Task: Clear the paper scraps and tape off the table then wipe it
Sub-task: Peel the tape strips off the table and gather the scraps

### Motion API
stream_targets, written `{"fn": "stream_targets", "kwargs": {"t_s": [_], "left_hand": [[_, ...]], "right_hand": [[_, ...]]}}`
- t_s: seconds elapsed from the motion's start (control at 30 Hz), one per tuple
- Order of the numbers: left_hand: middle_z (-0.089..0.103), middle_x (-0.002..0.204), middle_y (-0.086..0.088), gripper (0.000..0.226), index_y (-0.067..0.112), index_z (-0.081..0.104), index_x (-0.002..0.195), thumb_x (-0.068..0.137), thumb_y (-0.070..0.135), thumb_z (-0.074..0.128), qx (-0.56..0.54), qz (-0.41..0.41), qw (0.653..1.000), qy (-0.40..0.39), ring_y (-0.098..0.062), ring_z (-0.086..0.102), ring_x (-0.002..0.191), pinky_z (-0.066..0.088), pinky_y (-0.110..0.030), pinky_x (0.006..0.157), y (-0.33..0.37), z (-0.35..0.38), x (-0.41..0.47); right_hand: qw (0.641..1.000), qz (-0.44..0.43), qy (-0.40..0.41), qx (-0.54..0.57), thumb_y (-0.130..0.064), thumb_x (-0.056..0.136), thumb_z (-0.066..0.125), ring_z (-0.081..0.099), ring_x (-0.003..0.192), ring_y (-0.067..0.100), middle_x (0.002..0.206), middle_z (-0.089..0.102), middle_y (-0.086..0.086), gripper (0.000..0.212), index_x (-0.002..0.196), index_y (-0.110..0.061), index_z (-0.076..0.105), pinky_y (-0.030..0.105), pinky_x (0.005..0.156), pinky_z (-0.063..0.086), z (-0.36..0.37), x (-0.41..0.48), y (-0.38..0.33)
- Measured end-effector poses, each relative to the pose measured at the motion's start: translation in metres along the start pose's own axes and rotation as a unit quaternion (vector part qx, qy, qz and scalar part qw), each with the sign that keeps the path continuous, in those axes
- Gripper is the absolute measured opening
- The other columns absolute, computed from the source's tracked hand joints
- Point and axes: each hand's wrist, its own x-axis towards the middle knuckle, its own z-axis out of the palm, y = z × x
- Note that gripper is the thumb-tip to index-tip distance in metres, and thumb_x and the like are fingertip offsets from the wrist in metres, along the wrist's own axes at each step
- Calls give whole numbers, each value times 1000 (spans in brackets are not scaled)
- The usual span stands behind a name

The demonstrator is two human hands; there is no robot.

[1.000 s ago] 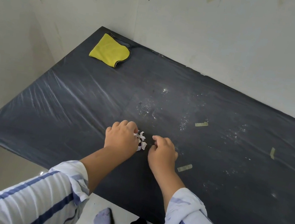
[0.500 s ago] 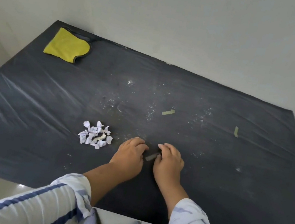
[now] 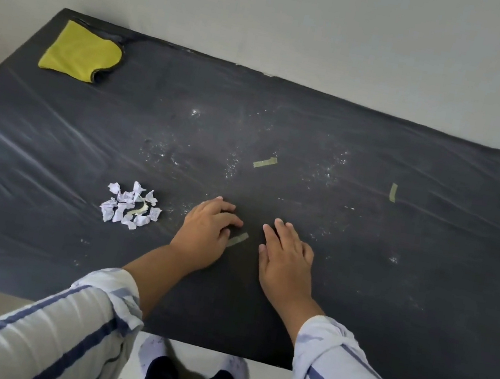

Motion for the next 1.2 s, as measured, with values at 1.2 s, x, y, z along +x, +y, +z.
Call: {"fn": "stream_targets", "kwargs": {"t_s": [1.2], "left_hand": [[59,125,-2,10,25,72,87,82,16,70,33,-23,998,41,-25,41,131,31,-47,107,-6,6,-23]], "right_hand": [[1000,-22,5,-9,-31,95,40,32,137,24,145,40,6,39,134,-22,44,45,102,32,6,1,7]]}}
